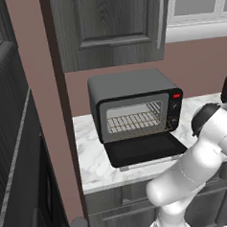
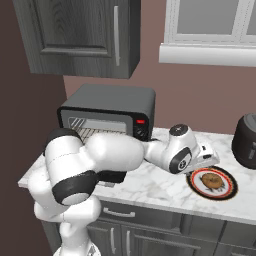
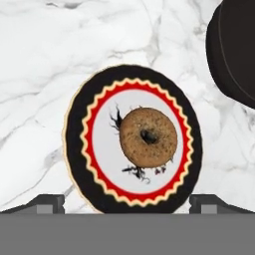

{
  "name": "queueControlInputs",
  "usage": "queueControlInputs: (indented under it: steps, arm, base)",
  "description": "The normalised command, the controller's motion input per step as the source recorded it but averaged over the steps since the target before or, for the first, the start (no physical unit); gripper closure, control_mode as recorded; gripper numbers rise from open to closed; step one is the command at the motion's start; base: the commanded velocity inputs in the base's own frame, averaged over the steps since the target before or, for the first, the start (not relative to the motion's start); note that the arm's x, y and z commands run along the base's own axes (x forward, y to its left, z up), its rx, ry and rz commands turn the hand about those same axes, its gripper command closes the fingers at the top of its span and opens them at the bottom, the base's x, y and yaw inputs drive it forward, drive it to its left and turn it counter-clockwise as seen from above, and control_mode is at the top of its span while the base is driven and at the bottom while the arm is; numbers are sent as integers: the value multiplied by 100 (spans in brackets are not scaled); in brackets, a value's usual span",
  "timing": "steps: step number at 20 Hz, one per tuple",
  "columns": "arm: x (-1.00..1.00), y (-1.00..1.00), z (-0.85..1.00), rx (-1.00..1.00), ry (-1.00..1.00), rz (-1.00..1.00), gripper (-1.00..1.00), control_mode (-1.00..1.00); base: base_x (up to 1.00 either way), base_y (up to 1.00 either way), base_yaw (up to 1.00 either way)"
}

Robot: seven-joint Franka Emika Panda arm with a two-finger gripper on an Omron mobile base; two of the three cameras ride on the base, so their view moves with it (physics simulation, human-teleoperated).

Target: Pick up the bagel from the plate, place it on the toaster oven rack, close the door, and set the timer.

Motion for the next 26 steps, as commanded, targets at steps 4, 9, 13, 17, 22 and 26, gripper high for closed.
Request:
queueControlInputs:
  steps: [4, 9, 13, 17, 22, 26]
  arm:
    - [10, -23, -23, 0, 2, 0, -100, -100]
    - [16, -20, -20, 0, 1, 0, -100, -100]
    - [18, -14, -15, 0, 0, 0, -100, -100]
    - [13, -19, -7, 0, 0, 0, -100, -100]
    - [13, -18, -5, 0, 0, 0, -100, -100]
    - [12, -21, 0, 2, 0, 0, -100, -100]
  base:
    - [0, 0, 0]
    - [0, 0, 0]
    - [0, 0, 0]
    - [0, 0, 0]
    - [0, 0, 0]
    - [0, 0, 0]
